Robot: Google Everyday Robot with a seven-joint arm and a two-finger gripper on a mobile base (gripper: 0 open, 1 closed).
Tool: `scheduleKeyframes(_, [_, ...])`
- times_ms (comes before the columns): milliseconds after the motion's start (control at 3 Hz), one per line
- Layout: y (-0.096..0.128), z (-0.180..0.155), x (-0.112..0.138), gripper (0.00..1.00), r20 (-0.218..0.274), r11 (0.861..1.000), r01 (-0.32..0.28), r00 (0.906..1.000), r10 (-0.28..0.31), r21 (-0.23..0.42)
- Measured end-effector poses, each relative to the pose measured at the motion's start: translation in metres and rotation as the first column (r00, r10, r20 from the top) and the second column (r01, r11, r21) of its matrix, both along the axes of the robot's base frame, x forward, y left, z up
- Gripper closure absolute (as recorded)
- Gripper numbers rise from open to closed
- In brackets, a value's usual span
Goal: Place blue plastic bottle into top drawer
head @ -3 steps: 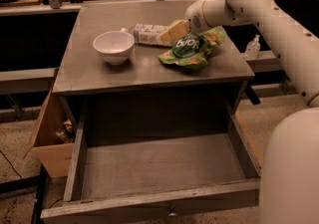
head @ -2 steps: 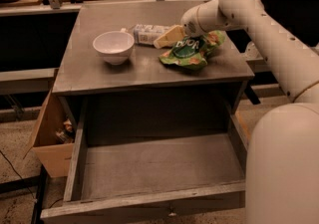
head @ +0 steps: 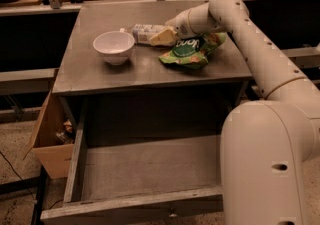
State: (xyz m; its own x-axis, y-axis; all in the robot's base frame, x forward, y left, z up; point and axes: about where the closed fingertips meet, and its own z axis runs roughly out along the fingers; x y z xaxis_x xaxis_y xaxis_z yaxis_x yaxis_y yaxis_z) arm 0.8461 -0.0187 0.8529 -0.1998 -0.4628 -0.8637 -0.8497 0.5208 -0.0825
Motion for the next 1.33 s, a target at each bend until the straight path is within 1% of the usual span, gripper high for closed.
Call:
scheduleKeyframes(333, [0.008, 0.007, 0.0, 0.64, 0.015, 0.999, -0.036, 0.9992, 0.036, -0.003])
scheduleKeyframes(667, [0.007, 0.043, -0.011, 0.88, 0.08, 0.999, -0.037, 0.9961, 0.039, -0.027])
scheduleKeyframes(1000, [-0.009, 0.098, -0.046, 1.0, 0.144, 0.999, 0.004, 0.9896, 0.004, -0.052])
scheduleKeyframes(1333, [-0.028, 0.146, -0.098, 1.0, 0.194, 0.998, 0.062, 0.9794, -0.056, -0.028])
